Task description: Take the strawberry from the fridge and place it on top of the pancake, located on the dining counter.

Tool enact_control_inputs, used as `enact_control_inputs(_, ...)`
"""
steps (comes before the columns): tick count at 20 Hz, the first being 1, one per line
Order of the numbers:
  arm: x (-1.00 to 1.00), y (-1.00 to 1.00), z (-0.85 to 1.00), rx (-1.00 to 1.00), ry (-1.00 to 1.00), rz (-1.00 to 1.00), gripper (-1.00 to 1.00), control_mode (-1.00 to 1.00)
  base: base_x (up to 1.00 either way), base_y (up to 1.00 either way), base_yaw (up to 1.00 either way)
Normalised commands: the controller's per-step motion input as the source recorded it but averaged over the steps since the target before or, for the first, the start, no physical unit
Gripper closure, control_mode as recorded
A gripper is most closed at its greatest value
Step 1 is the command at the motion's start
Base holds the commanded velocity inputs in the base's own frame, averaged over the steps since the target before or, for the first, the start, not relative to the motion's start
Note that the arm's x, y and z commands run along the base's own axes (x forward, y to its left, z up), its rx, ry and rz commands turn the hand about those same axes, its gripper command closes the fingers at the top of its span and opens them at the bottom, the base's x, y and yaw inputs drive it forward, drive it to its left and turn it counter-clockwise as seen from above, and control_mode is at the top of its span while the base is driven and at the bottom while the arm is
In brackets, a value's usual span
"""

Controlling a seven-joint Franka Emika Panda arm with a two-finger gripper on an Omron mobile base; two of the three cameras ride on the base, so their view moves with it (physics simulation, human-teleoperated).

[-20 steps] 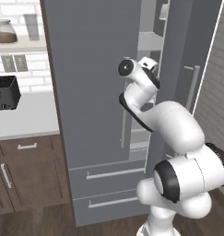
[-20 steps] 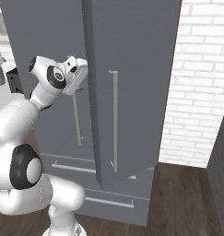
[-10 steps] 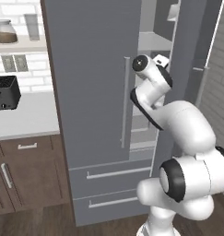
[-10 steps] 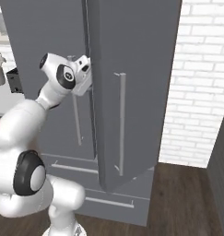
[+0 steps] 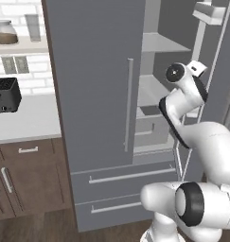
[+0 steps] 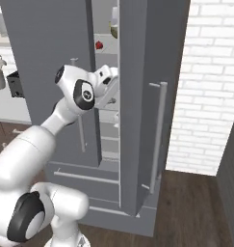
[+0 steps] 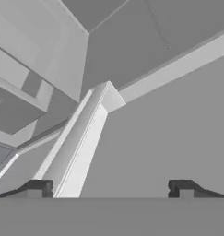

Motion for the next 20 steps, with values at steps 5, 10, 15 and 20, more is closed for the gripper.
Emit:
enact_control_inputs(5,-0.13,-0.82,0.12,0.0,0.0,-0.02,-1.0,-1.0,0.0,0.0,0.0)
enact_control_inputs(10,-0.05,-0.8,0.0,0.0,0.0,0.0,-1.0,-1.0,0.0,0.0,0.0)
enact_control_inputs(15,-0.02,-0.64,0.0,0.0,0.0,0.0,-1.0,-1.0,0.0,0.0,0.0)
enact_control_inputs(20,-0.33,0.0,0.09,0.0,-0.03,0.0,-1.0,-1.0,0.0,0.0,0.0)
